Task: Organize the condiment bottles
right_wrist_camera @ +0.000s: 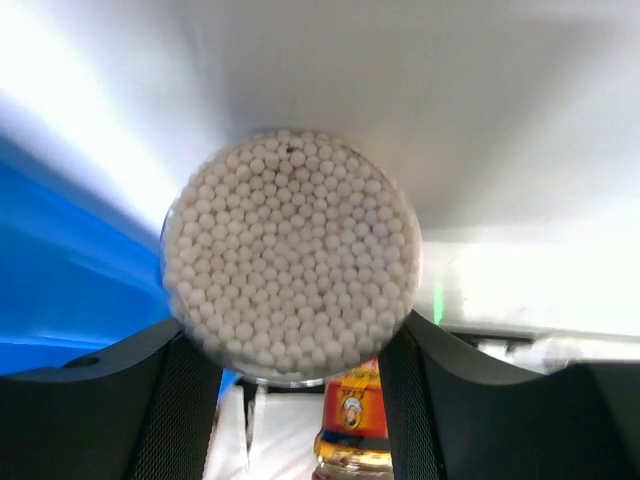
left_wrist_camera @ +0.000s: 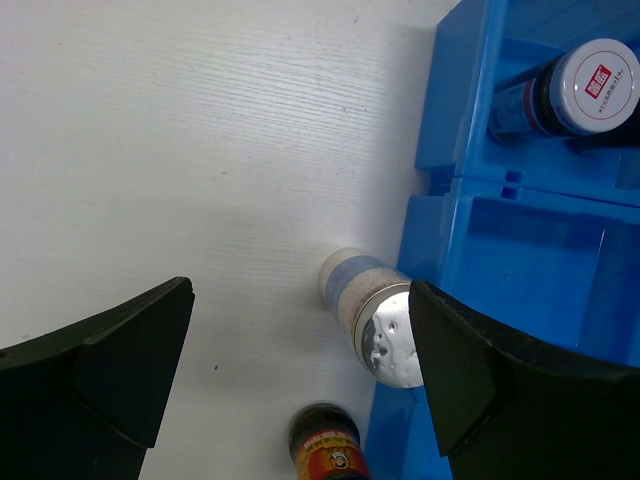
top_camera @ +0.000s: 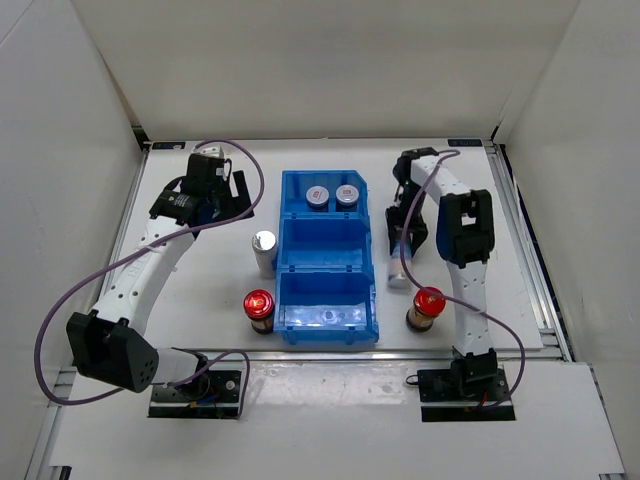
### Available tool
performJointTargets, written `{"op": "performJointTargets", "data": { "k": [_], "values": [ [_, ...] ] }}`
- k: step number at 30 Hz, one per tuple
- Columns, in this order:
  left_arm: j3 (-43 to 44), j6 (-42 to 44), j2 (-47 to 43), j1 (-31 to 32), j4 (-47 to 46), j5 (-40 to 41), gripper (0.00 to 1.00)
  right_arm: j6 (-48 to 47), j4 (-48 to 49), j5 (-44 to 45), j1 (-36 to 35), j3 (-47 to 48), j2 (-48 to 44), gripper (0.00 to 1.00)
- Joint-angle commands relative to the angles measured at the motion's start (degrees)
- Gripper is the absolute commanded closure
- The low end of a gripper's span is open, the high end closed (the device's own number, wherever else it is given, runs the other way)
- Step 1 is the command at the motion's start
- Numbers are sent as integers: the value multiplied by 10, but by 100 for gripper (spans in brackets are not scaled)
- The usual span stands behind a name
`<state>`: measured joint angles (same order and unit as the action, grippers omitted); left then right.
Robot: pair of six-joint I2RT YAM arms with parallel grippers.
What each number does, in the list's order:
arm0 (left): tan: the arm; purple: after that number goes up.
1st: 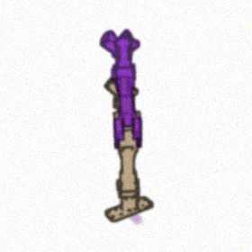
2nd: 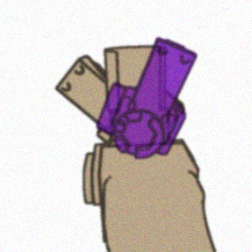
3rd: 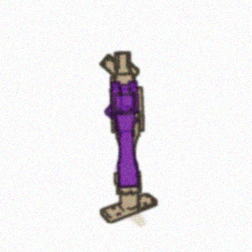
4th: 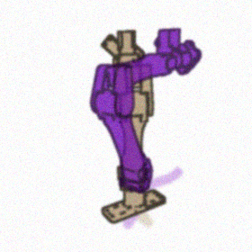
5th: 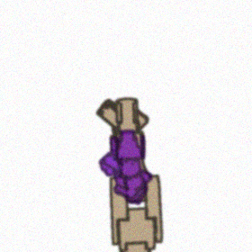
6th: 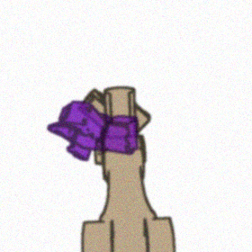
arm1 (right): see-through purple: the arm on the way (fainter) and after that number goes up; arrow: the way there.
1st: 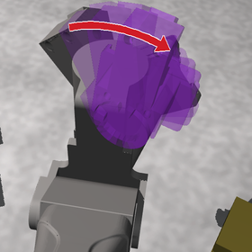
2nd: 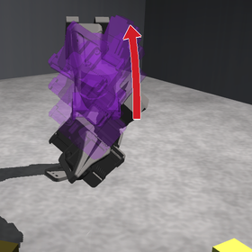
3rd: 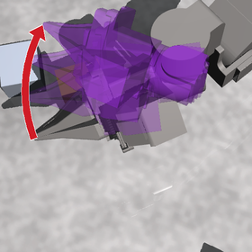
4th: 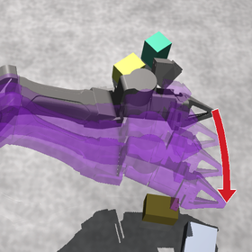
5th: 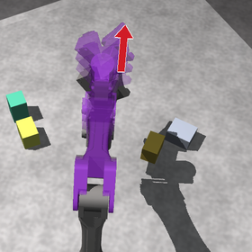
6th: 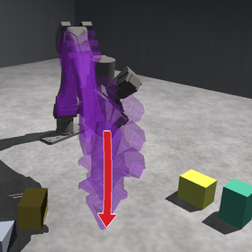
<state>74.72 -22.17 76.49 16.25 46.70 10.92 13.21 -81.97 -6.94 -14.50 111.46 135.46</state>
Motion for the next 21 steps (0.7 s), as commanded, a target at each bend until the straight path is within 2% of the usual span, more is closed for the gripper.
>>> {"op": "performJointTargets", "data": {
  "k": [1, 2, 3, 5, 6, 8, 9, 13, 21],
  "values": [
    [0, -4, -23, 3, -6, 0, 0, -23, -13, 79, 37, 119, 67, 88],
    [-5, -4, -23, 3, -6, 0, 0, -15, -20, 79, 44, 174, 79, 81],
    [-5, -4, -23, 3, -6, 0, 0, -15, -31, 79, 50, 206, 105, 68],
    [-5, -4, -23, 3, -6, 0, 0, -7, -70, 74, 62, 272, 134, 52],
    [-5, -4, -23, 3, -1, 0, 0, -7, -81, 74, 62, 325, 157, 41],
    [-5, -4, -23, 3, -1, 0, 0, -7, -86, 74, 69, 335, 157, 30],
    [-5, -4, -23, 3, -1, 0, 0, -7, -80, 74, 69, 335, 148, 21],
    [-5, -4, -23, 3, -1, -5, 0, -2, -67, 86, 69, 310, 120, 7],
    [0, -4, -18, 3, -12, -16, 0, 8, -41, 104, 57, 206, 76, 4]
  ]
}}
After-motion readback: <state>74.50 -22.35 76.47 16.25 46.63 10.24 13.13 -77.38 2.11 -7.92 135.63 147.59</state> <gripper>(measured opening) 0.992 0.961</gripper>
